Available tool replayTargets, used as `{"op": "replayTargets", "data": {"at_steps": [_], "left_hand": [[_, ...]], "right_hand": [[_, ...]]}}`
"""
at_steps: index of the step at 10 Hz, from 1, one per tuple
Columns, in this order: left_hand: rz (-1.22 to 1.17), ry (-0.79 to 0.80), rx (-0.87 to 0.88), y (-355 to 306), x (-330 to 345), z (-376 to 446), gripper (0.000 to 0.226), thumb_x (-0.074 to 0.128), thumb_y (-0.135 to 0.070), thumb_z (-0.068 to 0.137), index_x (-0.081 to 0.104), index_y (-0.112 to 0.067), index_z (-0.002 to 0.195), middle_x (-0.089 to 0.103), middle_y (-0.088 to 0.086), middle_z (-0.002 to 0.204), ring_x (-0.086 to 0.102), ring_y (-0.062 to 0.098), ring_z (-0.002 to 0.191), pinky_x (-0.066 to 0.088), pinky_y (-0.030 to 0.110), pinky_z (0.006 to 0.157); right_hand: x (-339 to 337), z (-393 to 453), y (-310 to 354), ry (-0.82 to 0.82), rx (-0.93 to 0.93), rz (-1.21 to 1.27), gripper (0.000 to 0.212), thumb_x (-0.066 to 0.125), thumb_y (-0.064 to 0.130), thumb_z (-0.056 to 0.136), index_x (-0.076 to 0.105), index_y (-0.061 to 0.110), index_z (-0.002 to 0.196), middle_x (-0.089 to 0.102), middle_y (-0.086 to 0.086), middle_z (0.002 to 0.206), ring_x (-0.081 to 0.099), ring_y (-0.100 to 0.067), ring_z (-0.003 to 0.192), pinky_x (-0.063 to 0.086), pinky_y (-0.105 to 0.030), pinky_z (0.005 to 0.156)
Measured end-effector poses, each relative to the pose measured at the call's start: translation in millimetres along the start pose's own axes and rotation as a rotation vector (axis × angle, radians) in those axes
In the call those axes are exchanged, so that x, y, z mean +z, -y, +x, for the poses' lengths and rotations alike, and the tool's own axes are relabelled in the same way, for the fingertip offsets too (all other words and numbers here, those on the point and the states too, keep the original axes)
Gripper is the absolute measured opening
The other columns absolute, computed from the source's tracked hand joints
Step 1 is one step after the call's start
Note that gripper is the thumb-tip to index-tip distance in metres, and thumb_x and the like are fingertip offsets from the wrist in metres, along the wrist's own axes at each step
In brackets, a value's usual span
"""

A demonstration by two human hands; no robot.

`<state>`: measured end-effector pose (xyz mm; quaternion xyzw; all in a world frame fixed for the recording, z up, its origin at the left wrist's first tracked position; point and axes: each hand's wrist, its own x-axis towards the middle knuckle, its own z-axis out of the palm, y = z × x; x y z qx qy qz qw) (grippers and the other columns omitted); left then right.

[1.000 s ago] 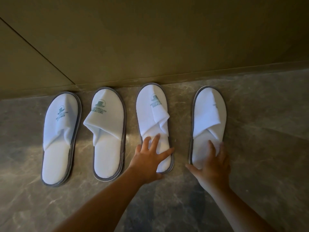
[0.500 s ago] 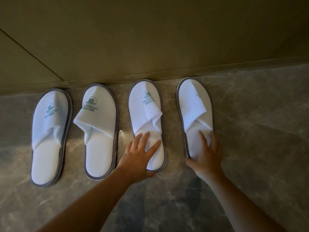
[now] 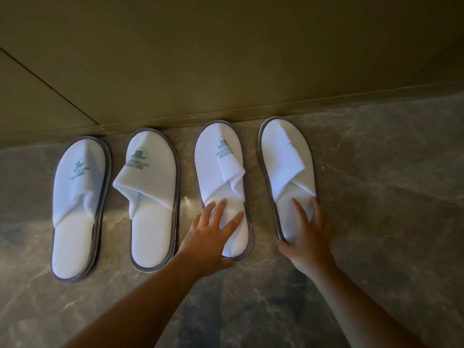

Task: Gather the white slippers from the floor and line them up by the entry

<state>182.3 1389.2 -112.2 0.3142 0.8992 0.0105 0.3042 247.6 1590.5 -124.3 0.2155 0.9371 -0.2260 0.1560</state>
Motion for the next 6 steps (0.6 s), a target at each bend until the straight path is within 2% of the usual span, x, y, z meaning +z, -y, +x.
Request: {"op": "replayTargets", "data": {"at_steps": [3,5,6], "left_hand": [[0.004,0.013,-0.017,-1,-1,0,0.094,0.053,-0.063,0.072,-0.007,-0.036,0.139,-0.011,0.003,0.156,-0.008,0.030,0.142,0.007,0.049,0.115],[0.039,0.033,-0.032,-8,-21,-7,0.096,0.047,-0.067,0.072,-0.013,-0.034,0.139,-0.014,0.004,0.156,-0.012,0.030,0.142,-0.002,0.047,0.115],[-0.078,-0.002,0.052,-17,-44,-30,0.082,0.043,-0.065,0.076,-0.003,-0.038,0.139,-0.006,-0.005,0.156,-0.006,0.021,0.143,0.000,0.040,0.116]], "right_hand": [[-4,5,-4,-0.008,-0.015,-0.015,0.091,0.069,0.041,0.067,0.016,0.029,0.139,0.008,-0.012,0.153,0.013,-0.033,0.138,0.028,-0.048,0.108],[-17,4,2,0.033,-0.039,-0.084,0.094,0.056,0.061,0.070,0.004,0.029,0.141,0.001,-0.009,0.155,0.011,-0.030,0.140,0.021,-0.046,0.112],[-44,-15,11,-0.131,-0.190,0.089,0.081,0.032,0.075,0.069,0.028,0.030,0.136,0.033,-0.007,0.148,0.034,-0.023,0.132,0.039,-0.046,0.102]]}}
